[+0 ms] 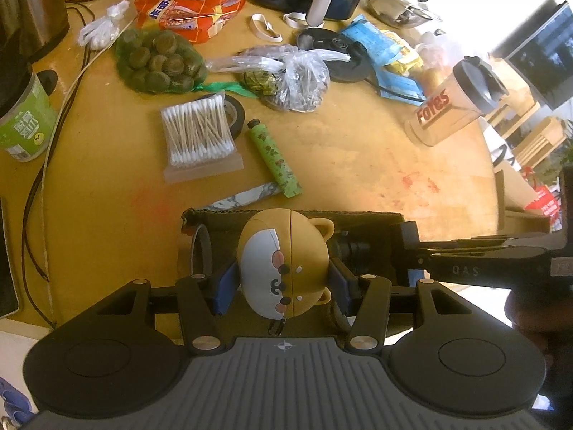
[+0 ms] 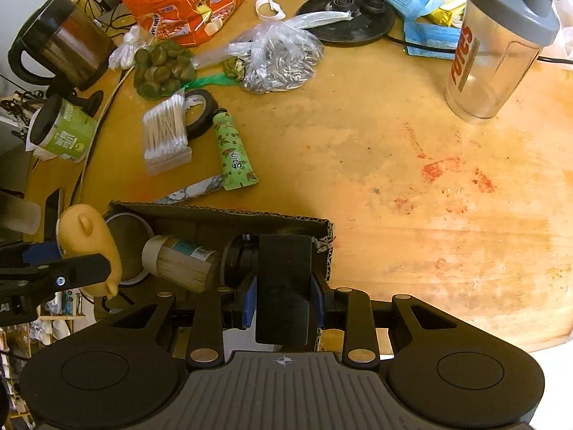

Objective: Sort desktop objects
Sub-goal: 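Carry the dog-shaped case and the black block over the box with both tools, then lower the black block into the box and open the right tool, then lower the yellow dog-shaped case into the box and open the left tool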

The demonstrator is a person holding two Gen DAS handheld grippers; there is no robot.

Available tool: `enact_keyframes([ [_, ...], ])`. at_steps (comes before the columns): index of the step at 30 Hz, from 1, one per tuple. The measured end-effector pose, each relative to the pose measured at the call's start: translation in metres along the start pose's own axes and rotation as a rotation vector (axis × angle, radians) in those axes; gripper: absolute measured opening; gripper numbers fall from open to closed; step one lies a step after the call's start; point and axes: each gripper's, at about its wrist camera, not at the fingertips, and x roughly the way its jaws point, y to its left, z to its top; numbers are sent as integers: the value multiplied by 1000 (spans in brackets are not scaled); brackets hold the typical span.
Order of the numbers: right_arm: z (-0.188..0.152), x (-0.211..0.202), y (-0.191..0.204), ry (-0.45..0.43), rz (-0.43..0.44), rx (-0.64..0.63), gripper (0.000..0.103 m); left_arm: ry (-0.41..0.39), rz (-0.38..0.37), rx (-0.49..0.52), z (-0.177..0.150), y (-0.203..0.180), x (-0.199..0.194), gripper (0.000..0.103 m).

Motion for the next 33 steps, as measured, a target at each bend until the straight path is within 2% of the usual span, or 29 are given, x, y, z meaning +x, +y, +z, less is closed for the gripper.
enact_keyframes([
  [7, 3, 8, -1, -3, -14, -4, 37, 11, 2, -3, 0, 2, 2, 53],
  [10, 3, 10, 2, -9, -41, -32, 70, 12, 2, -4, 0, 3, 2, 53],
  [11, 3, 9, 2, -14, -47, -34, 76, 11, 2, -4, 1, 3, 2, 53],
  [17, 6, 6, -4, -25, -54, -18, 82, 16, -1, -2, 2, 3, 3, 53],
  [20, 7, 6, -5, -27, -61, -15, 92, 19, -3, -1, 3, 3, 4, 53],
  [24, 8, 6, -6, -27, -69, -13, 98, 21, -4, 1, 4, 3, 5, 53],
  [33, 12, 0, -12, -35, -86, 18, 99, 24, 4, -27, 5, 15, 0, 53],
])
